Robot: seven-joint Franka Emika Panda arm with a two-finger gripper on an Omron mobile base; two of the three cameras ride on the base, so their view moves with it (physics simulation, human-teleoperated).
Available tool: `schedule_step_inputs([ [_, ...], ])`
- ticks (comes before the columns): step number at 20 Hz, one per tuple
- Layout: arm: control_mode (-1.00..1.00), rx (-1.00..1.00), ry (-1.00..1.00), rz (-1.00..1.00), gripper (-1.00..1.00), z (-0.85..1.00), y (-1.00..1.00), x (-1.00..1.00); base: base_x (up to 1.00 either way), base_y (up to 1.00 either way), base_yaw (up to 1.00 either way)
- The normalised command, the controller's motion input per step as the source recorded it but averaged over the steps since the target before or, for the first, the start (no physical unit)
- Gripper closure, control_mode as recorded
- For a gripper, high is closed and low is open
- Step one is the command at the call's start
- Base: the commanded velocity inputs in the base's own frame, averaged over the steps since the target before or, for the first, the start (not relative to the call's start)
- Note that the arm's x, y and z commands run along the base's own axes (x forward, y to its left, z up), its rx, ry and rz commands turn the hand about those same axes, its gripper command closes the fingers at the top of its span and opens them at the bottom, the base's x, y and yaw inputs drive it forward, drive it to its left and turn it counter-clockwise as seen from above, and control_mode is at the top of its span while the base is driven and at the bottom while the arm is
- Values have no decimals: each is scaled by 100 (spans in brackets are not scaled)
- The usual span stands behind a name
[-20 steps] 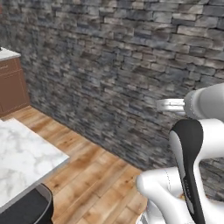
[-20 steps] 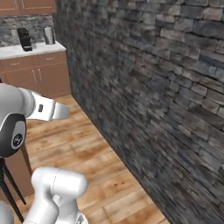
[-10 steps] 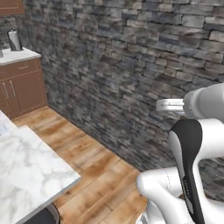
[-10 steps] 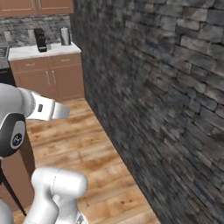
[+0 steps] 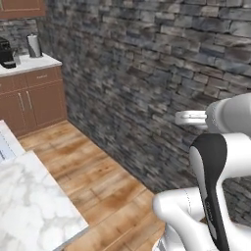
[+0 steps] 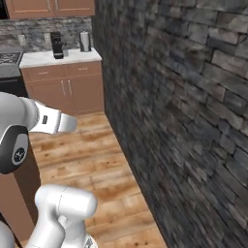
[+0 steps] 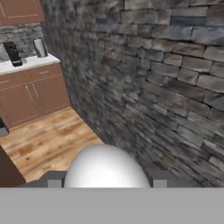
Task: Pick the egg and butter from the fridge and place them by the bowl for mixing.
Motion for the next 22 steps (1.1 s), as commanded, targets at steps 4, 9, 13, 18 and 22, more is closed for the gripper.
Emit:
schedule_step_inputs([
  [4, 100, 0, 0, 0, 100, 0, 0, 0, 59, -12, 34],
  [9, 100, 0, 0, 0, 100, 0, 0, 0, 57, -12, 36],
  [13, 100, 0, 0, 0, 100, 0, 0, 0, 57, -11, 35],
  [18, 100, 0, 0, 0, 100, 0, 0, 0, 62, -11, 29],
  [22, 100, 0, 0, 0, 100, 0, 0, 0, 66, -12, 23],
])
